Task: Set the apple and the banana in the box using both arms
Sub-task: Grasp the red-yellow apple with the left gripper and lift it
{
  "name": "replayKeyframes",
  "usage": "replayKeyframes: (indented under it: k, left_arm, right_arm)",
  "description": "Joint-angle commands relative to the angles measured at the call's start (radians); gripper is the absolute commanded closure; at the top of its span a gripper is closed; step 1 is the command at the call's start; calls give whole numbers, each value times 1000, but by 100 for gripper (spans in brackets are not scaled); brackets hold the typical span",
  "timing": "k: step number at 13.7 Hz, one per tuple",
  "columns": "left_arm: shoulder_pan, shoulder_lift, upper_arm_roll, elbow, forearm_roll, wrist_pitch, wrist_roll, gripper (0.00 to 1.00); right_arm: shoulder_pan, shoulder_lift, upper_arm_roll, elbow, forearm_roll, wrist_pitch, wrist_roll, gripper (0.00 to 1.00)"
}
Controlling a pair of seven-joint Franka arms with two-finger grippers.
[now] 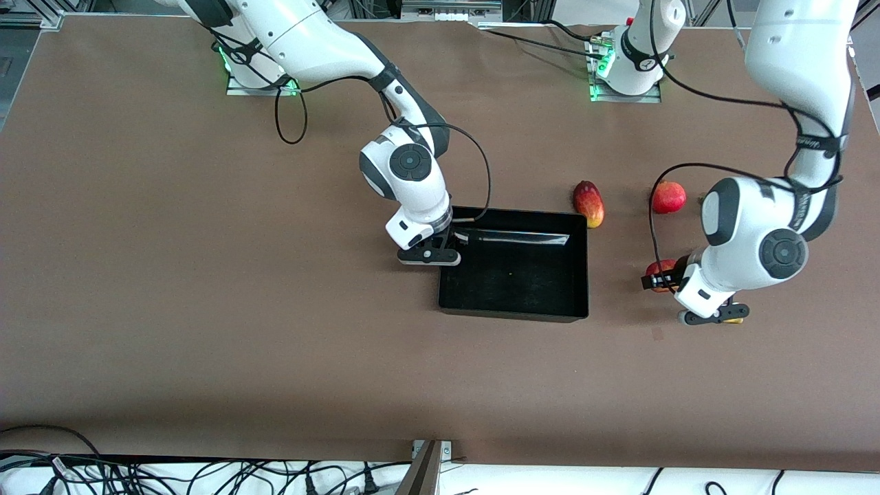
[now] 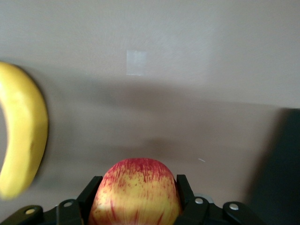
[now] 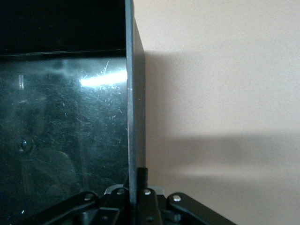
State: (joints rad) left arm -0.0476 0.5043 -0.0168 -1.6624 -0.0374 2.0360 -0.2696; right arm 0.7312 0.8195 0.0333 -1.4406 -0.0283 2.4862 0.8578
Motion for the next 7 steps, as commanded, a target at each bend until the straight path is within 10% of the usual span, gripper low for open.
replayKeyframes:
  k: [1, 6, 7]
  left_arm:
    - [-43, -10, -20, 136, -24, -135, -168, 100]
    - [-147, -4, -40, 159, -105, -128, -425, 100]
    - [-165, -4, -40, 161, -136, -126, -451, 100]
  right_arm:
    - [13, 27, -10, 34, -12, 34, 4, 100]
    - [13, 26, -10, 34, -10, 34, -48, 100]
    - [13, 27, -10, 34, -10, 34, -42, 33]
